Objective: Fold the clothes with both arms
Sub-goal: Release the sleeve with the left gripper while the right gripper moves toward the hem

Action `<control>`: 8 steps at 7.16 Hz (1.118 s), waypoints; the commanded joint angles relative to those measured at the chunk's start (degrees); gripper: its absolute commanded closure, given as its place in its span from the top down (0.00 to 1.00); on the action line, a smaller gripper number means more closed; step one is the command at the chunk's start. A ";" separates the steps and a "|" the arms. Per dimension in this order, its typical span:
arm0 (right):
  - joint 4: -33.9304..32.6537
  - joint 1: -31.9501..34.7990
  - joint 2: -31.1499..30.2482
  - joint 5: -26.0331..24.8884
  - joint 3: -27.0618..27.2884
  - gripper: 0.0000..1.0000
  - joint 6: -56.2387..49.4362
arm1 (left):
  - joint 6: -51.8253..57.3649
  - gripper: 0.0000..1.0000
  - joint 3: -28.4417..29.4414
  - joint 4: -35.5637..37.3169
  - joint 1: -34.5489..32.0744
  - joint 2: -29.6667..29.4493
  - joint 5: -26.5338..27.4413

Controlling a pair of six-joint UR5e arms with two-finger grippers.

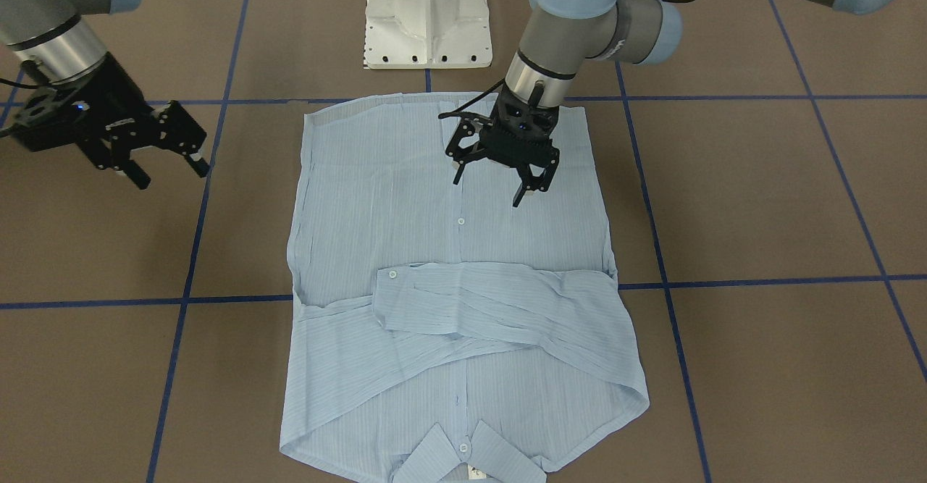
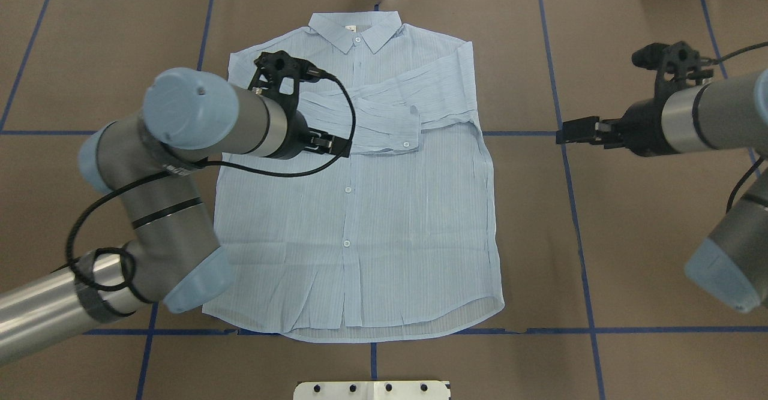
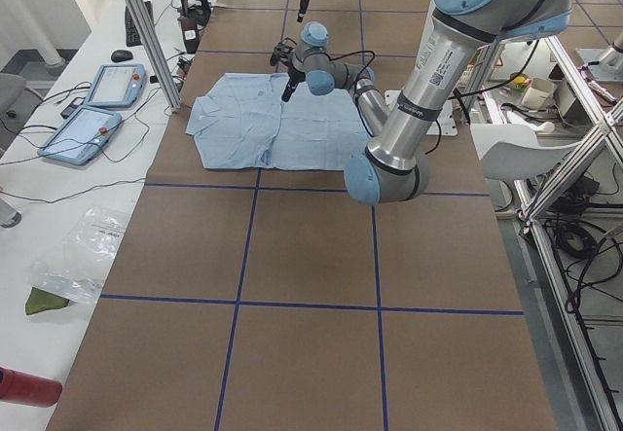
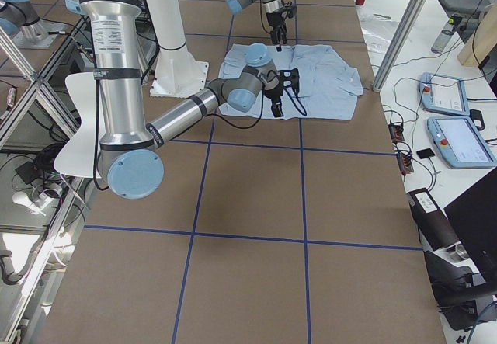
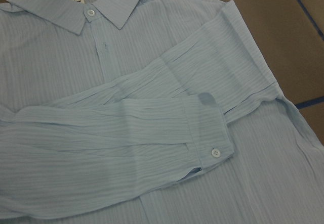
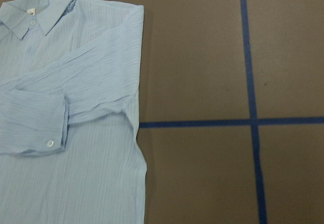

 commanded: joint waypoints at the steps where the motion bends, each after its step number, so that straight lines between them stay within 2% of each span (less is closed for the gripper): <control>1: -0.23 -15.59 -4.88 -13.77 5.58 1.00 9.71 | -1.62 1.00 -11.17 0.48 0.62 12.90 -2.04; 2: -0.49 -22.29 -7.35 -19.85 7.69 1.00 13.23 | -6.24 1.00 -13.03 0.14 1.76 17.65 -1.70; 3: -2.32 -26.01 -8.07 -23.13 7.97 1.00 15.27 | -12.12 1.00 -13.75 -0.65 5.08 20.13 -1.26; 5: -7.60 -27.54 -7.72 -24.13 9.55 0.99 17.22 | -23.54 0.99 -13.84 -3.46 14.47 24.36 6.88; 6: -7.62 -27.63 -7.72 -24.65 9.56 1.00 17.22 | -27.08 0.88 -13.32 -3.12 17.56 25.16 7.96; 7: -7.62 -27.89 -7.64 -24.83 9.56 1.00 17.31 | -28.95 0.74 -12.97 -2.86 19.24 25.95 9.89; 8: -7.62 -27.89 -7.63 -24.92 9.56 1.00 17.31 | -28.96 0.70 -12.88 -2.77 19.35 26.92 10.00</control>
